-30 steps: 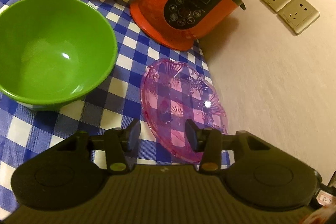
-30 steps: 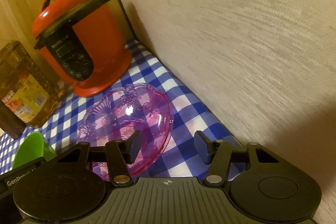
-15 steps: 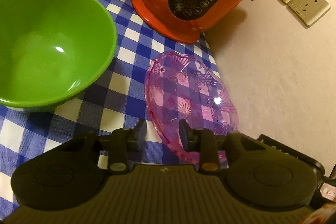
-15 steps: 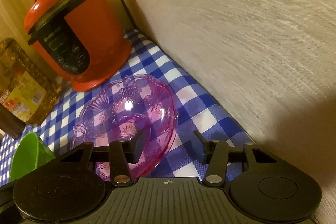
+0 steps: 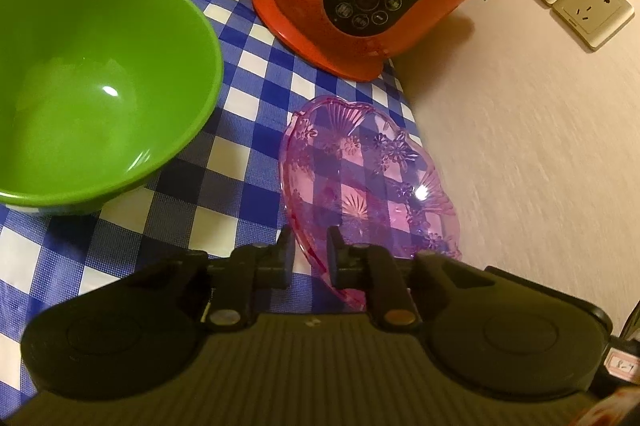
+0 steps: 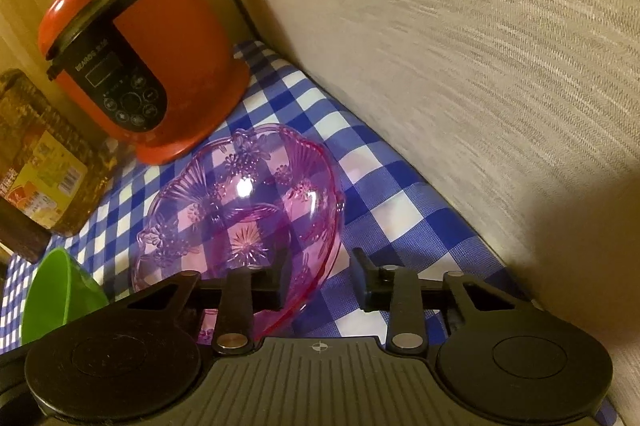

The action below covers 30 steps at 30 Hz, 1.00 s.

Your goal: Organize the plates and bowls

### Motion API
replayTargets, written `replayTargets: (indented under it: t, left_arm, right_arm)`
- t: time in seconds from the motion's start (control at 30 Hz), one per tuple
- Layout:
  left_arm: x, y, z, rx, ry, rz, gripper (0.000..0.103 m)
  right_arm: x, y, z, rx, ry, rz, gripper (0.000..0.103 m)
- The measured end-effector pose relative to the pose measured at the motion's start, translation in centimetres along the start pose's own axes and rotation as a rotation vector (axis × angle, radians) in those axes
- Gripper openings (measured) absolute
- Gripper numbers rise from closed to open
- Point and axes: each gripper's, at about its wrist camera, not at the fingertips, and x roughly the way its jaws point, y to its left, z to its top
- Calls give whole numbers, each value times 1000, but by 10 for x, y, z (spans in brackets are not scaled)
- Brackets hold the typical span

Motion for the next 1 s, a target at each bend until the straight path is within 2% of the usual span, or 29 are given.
replayTargets:
  t: [0.07, 0.17, 0.67, 1.0]
  left_arm:
    - [0, 0, 0, 1, 1, -1, 13]
    - [1, 0, -1, 4, 0, 1, 12]
    - [-12, -5, 0, 12, -23, -14, 13]
    - [-35, -13, -1, 22, -51, -43, 13]
  right_arm:
    - [0, 0, 0, -3, 3, 3, 20]
    - [0, 0, 0, -6, 2, 1, 14]
    - [-16, 1, 2, -20, -33, 22, 13]
    - [-44, 3, -1, -28, -77, 50, 13]
